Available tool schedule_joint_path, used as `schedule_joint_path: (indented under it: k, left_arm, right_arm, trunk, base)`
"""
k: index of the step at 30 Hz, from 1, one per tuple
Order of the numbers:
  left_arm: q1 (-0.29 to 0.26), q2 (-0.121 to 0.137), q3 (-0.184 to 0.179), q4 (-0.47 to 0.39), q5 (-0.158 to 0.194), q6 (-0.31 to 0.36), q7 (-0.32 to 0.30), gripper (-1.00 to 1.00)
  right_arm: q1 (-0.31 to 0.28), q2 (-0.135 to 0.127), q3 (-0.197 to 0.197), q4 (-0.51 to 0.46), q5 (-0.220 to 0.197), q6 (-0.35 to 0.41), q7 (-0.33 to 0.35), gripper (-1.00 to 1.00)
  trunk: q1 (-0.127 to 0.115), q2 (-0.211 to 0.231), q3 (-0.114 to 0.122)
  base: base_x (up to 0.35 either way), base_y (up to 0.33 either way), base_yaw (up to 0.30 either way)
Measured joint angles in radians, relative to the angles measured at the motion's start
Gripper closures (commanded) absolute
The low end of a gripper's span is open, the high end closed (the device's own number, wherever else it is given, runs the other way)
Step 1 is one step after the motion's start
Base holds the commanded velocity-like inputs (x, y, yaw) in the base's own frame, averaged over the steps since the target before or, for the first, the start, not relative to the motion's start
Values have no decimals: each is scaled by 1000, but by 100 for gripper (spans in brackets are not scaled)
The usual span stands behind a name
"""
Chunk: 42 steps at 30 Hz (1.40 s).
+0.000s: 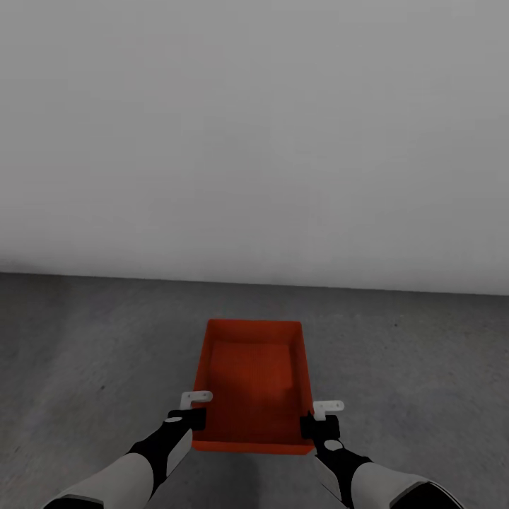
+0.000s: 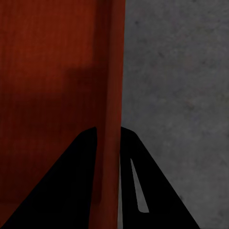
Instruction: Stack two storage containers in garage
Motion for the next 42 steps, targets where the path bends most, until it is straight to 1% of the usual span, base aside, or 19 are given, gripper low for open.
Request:
schedule_joint_path:
  k: [12,42]
  left_arm:
    - [0,0,-1,1,0,0,0,100]
    - [0,0,1,0,-1,0,0,100]
  right_arm:
    - [0,0,-1,0,1,0,0,100]
    - [0,-1,-1,0,2,1,1,100]
  trunk:
    - [46,-84,-38]
    - [46,-84,-38]
  base:
    - [0,0,0]
    - [0,0,0]
